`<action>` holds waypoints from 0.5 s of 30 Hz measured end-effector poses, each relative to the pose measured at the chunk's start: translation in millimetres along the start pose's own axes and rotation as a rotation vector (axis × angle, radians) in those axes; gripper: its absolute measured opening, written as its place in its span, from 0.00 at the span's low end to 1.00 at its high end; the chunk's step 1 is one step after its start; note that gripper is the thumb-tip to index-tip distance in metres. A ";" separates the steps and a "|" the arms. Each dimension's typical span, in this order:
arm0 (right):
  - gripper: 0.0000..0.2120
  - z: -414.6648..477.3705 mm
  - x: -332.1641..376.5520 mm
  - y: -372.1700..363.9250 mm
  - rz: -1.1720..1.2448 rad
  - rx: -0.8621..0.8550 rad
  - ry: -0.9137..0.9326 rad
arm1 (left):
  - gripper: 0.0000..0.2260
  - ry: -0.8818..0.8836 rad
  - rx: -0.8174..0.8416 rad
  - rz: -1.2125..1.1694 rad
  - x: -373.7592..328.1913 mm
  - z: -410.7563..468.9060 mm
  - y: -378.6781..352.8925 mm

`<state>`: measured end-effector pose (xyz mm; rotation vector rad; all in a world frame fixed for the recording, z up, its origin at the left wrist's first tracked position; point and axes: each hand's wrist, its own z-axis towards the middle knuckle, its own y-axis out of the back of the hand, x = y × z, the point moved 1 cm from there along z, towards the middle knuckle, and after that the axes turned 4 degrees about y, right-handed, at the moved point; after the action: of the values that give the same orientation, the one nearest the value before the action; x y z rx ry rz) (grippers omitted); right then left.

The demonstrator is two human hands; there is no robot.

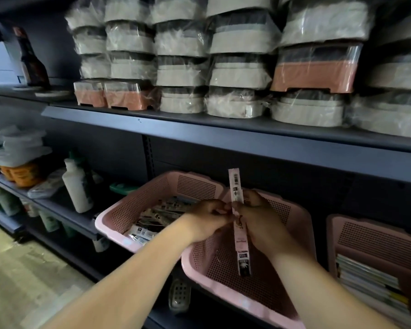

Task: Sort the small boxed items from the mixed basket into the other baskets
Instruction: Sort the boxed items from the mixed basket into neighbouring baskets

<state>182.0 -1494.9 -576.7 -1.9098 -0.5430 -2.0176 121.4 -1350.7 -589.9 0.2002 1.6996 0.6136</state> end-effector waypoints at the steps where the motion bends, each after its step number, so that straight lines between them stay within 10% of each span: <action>1: 0.08 0.3 0.6 -1.6 0.035 -0.007 -0.004 | 0.15 0.009 -0.010 0.009 -1.2 -2.2 -3.1; 15: 0.07 2.9 3.1 -9.7 0.239 -0.071 -0.055 | 0.07 -0.001 -0.195 -0.151 9.3 -11.7 -3.6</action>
<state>179.9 -1484.9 -574.1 -1.9709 -0.2438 -1.8600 108.8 -1352.8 -598.6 -0.0664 1.6254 0.6610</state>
